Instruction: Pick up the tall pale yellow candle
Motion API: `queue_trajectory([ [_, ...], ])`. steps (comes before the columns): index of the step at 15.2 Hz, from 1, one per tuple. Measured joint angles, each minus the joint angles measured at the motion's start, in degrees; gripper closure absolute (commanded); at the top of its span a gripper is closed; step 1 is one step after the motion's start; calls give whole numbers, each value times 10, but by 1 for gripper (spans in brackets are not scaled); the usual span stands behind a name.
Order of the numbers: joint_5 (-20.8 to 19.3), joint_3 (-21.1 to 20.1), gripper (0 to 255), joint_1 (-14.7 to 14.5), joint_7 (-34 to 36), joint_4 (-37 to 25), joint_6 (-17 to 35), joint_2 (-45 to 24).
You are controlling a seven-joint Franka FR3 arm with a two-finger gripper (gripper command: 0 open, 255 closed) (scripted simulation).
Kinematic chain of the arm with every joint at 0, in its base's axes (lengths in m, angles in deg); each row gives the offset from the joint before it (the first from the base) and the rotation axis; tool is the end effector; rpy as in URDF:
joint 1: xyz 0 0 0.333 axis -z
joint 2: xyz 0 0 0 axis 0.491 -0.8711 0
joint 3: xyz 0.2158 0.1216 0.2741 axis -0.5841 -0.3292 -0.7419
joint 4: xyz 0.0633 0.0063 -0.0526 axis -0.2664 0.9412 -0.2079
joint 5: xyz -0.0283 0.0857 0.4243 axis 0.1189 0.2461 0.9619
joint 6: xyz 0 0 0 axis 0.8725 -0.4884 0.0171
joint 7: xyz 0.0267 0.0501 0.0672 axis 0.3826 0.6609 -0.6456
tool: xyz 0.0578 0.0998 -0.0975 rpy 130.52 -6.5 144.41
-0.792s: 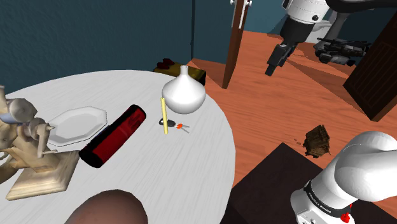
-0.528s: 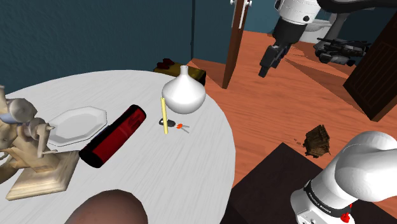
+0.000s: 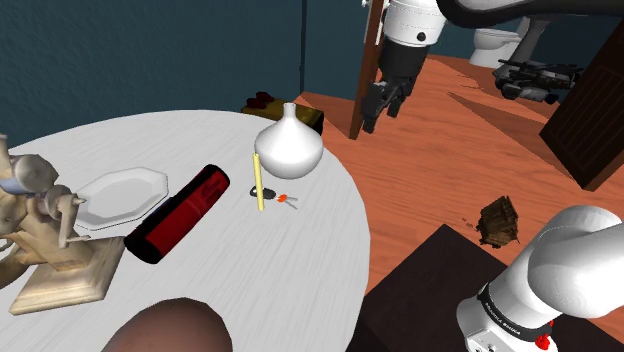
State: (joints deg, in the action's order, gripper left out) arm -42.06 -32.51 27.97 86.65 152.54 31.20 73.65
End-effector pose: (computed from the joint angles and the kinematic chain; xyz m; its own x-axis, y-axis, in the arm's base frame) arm 0.3883 0.1439 0.6177 0.9865 0.1311 0.0976 0.1264 -0.9906 0.0529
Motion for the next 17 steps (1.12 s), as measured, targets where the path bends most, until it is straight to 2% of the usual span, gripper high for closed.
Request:
queue_trajectory([
  [6,4,-69,0,-7,88,-88,2,-108],
  [11,-14,-122,0,-17,166,-179,-6,-210],
  [15,-44,-155,0,-31,223,-258,-16,-299],
  [17,-65,-172,0,-48,260,-311,-29,-352],
])
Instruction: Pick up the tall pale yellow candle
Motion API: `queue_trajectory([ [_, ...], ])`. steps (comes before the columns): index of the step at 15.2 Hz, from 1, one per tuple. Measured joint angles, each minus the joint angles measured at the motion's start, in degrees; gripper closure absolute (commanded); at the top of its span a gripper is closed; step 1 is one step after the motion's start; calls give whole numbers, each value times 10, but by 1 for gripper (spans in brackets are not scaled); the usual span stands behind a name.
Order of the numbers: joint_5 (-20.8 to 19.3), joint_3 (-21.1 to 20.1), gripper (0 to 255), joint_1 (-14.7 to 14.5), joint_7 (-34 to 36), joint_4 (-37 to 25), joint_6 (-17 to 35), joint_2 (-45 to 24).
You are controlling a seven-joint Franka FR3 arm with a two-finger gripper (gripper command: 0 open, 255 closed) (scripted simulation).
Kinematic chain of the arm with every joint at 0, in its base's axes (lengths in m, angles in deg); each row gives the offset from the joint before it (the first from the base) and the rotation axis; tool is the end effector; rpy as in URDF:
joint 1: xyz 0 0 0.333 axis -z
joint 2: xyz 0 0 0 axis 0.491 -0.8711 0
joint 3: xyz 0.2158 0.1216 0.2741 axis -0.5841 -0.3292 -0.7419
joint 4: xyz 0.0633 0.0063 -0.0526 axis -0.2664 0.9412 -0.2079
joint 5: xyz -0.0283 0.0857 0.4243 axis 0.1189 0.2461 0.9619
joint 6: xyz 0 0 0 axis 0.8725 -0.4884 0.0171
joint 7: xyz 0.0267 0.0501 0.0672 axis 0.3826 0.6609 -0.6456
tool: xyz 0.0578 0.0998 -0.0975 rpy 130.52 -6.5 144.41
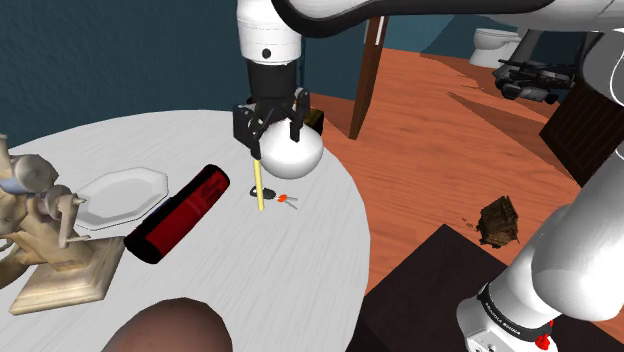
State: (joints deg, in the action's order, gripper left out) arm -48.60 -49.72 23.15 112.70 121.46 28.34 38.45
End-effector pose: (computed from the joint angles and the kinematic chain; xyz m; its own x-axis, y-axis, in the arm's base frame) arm 0.4992 0.3684 0.5956 0.9953 0.0968 0.0012 0.0968 -0.9952 0.0149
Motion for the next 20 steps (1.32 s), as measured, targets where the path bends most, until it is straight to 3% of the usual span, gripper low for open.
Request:
queue_trajectory([
  [3,-29,-12,0,-24,37,-66,-15,-66],
  [10,-29,-12,0,-24,43,-18,33,-68],
  [11,-29,-12,255,-24,43,-16,36,-68],
  [20,-30,-12,255,-24,43,-14,39,-69],
])
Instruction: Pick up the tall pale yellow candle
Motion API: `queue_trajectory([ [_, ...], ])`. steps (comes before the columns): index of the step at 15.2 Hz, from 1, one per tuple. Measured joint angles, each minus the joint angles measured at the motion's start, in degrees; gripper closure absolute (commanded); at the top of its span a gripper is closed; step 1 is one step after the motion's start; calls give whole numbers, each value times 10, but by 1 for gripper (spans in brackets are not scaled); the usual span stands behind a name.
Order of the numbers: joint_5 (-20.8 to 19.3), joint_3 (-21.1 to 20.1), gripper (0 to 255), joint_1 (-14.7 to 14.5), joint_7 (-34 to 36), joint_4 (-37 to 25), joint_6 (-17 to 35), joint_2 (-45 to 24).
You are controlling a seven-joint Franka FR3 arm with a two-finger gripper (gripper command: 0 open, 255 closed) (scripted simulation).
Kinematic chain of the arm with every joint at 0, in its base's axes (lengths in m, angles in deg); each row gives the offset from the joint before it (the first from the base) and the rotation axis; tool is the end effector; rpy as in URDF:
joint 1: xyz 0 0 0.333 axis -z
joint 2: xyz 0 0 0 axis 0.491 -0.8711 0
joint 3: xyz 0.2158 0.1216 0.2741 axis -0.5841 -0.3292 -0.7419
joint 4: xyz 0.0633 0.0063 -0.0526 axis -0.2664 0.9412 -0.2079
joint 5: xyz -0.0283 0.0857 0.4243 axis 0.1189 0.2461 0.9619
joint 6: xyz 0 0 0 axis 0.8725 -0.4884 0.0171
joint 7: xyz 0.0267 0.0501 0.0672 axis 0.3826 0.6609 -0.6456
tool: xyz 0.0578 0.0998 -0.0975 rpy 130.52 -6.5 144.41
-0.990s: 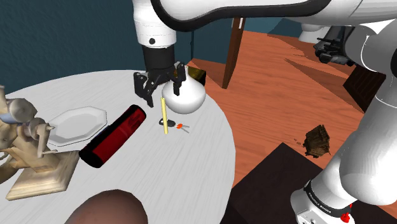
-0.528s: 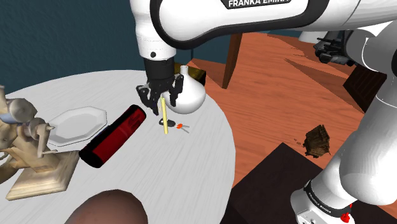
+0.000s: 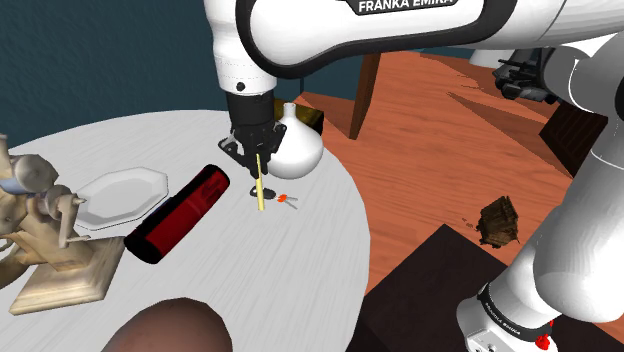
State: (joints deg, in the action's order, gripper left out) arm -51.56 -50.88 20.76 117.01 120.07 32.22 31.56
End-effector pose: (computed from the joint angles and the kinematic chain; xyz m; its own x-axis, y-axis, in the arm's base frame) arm 0.5192 0.4053 0.5480 0.9960 0.0882 -0.0133 0.0883 -0.9961 0.0075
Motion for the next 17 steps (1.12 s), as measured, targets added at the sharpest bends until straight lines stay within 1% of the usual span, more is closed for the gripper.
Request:
queue_trajectory([
  [2,0,0,255,0,0,-2,-3,0],
  [6,-2,0,255,-2,-1,-35,-32,-3],
  [17,-16,-5,255,-19,7,-149,-124,-29],
])
